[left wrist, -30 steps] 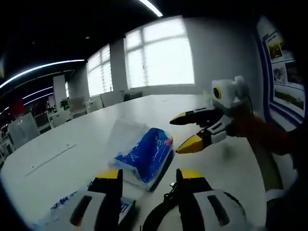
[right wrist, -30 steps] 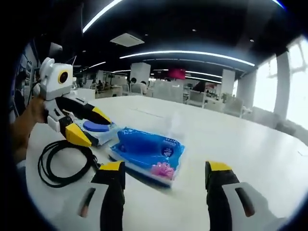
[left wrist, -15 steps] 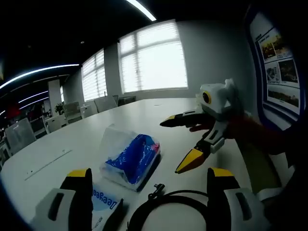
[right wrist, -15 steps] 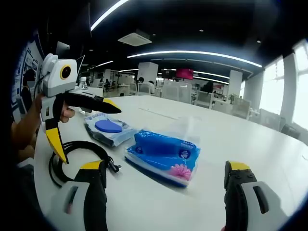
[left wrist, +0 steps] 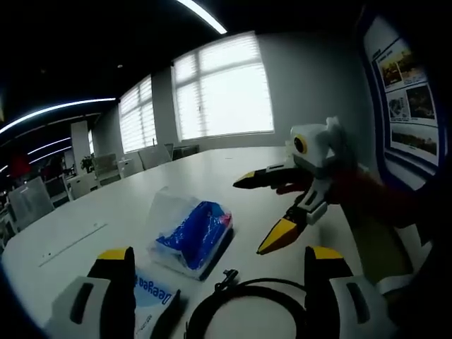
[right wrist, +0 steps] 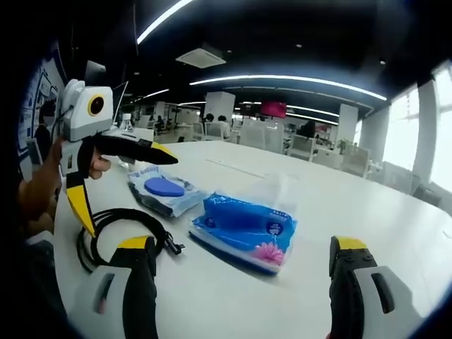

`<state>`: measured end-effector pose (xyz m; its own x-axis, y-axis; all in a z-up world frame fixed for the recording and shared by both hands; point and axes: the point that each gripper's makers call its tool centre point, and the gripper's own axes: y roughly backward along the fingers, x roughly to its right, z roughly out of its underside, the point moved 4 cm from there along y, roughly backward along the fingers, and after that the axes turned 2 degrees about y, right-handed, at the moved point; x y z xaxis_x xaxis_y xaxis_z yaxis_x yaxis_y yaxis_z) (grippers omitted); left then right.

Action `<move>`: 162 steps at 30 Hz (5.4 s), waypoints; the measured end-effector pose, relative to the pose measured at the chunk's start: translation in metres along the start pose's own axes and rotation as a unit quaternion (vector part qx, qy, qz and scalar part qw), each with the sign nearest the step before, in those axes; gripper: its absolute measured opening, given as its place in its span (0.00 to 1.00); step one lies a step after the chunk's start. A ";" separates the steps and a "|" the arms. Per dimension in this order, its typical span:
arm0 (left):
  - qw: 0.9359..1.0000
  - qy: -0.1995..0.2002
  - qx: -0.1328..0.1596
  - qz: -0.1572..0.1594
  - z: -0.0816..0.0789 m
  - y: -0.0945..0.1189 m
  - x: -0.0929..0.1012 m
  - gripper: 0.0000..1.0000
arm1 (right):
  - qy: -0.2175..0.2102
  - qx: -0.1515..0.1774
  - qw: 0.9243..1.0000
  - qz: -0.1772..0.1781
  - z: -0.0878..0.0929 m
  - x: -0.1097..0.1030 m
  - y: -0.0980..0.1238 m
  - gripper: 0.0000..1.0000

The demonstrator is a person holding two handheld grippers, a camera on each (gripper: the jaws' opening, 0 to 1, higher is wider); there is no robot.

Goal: Arrange the tabletop items into an orderly group along one side of the table until the central work area is clear of visible clutter.

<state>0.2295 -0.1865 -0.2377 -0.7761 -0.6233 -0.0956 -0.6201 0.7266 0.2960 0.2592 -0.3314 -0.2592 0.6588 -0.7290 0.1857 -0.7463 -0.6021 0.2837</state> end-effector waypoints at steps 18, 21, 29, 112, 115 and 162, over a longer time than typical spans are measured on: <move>0.999 0.028 0.018 0.006 0.010 0.029 -0.006 1.00 | -0.018 0.007 1.000 -0.006 -0.004 -0.011 0.011 1.00; 0.999 0.024 0.021 0.003 0.010 0.035 -0.007 1.00 | -0.015 0.003 1.000 -0.005 -0.005 -0.012 0.014 1.00; 0.999 0.035 0.011 -0.010 0.023 0.056 -0.016 1.00 | -0.014 -0.013 1.000 -0.006 -0.004 -0.016 0.019 1.00; 0.977 0.081 -0.021 -0.197 0.141 0.319 -0.094 1.00 | -0.028 -0.028 0.999 -0.018 0.020 -0.070 0.047 1.00; 0.975 0.079 -0.029 -0.207 0.146 0.329 -0.096 1.00 | -0.029 -0.031 0.999 -0.014 0.023 -0.069 0.050 1.00; 0.977 0.098 -0.034 -0.188 0.171 0.382 -0.090 1.00 | -0.032 -0.050 0.998 -0.015 0.050 -0.056 0.092 1.00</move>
<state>0.0432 0.1966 -0.2791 -0.4537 -0.8907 -0.0283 -0.8429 0.4186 0.3381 0.1487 -0.3618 -0.2902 0.6712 -0.7322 0.1152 -0.7104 -0.5912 0.3818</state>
